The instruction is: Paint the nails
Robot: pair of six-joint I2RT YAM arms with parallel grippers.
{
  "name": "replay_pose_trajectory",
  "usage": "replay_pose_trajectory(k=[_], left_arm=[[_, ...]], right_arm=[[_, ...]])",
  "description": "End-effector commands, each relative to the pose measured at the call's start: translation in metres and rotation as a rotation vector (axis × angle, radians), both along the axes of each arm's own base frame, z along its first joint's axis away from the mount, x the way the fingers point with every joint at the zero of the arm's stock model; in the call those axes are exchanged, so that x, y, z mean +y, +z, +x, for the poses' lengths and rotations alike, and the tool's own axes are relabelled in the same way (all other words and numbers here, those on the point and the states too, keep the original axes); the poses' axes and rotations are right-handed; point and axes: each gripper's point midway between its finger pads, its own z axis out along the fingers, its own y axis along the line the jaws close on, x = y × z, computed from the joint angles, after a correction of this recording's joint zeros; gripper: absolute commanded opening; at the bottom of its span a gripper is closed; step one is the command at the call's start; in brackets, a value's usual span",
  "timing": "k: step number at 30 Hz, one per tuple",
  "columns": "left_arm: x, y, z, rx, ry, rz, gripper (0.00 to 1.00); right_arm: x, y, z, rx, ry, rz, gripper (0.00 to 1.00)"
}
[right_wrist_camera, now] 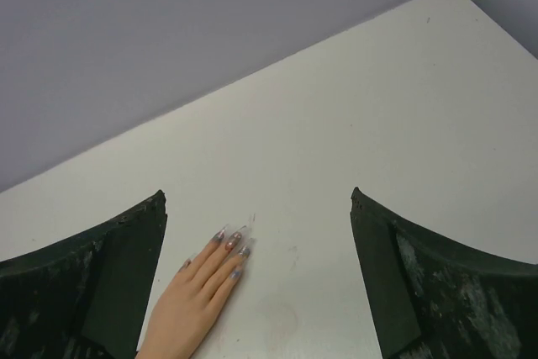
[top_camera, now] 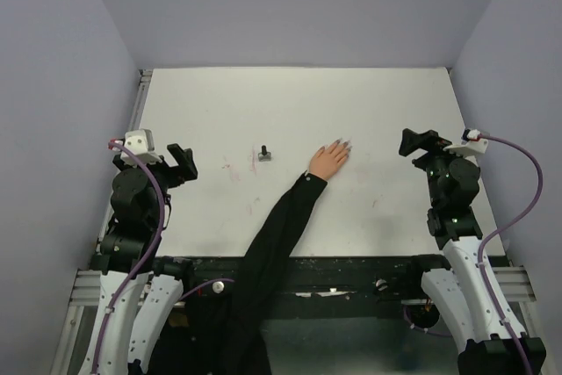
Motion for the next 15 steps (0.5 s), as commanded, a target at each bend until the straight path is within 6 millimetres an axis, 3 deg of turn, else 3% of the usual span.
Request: replay_pose_trajectory(k=[1, 10, 15], left_arm=[[-0.003, 0.001, 0.002, 0.006, -0.012, -0.014, 0.99], [0.000, 0.003, 0.003, 0.018, 0.003, -0.009, 0.99], [0.001, -0.002, 0.003, 0.022, 0.002, 0.017, 0.99]], right_arm=[[-0.001, 0.003, 0.001, 0.001, 0.001, -0.015, 0.97], [0.012, 0.010, 0.008, 0.016, 0.079, -0.037, 0.96], [0.035, 0.012, 0.024, 0.078, 0.217, -0.067, 0.89]])
